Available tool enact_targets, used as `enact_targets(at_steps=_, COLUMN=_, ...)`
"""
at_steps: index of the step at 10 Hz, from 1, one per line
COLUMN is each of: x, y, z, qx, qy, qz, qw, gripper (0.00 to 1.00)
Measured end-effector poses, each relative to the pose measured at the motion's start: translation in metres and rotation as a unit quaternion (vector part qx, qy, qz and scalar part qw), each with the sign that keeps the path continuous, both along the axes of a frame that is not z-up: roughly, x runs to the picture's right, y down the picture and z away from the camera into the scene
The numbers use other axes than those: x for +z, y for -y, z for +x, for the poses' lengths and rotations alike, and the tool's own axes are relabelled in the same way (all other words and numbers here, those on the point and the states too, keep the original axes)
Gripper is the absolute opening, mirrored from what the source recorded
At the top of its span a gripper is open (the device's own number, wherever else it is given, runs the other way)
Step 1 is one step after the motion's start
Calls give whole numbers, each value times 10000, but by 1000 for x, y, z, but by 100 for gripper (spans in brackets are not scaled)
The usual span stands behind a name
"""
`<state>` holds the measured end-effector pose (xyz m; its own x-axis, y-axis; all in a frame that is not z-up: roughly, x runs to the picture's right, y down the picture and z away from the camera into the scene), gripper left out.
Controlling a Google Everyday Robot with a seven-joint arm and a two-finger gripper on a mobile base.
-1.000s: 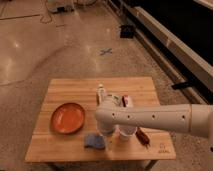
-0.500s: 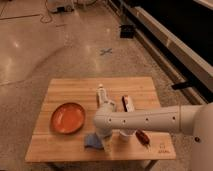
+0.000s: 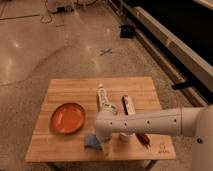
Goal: Wipe the white sponge on the table
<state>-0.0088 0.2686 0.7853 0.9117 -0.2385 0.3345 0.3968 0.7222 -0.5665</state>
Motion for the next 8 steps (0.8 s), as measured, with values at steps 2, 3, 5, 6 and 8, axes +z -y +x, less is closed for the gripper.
enact_targets(at_steps=2, x=4, y=-4, z=1, qx=73, qy=-55, qz=-2, qw=10000, gripper=32)
enact_targets(at_steps=3, x=3, y=-6, z=-7, qx=100, qy=-82, qz=9, qw=9999, gripper=32)
enact_targets(at_steps=5, x=4, y=3, z=-17, qx=229, qy=-300, qz=48, qw=9993, gripper=32)
enact_targets(at_steps=6, x=7, y=4, z=-9, qx=152, qy=-272, qz=68, qw=9995, gripper=32)
enact_targets(at_steps=8, x=10, y=-1, z=14, qx=110, qy=-242, qz=71, qw=9996, gripper=32)
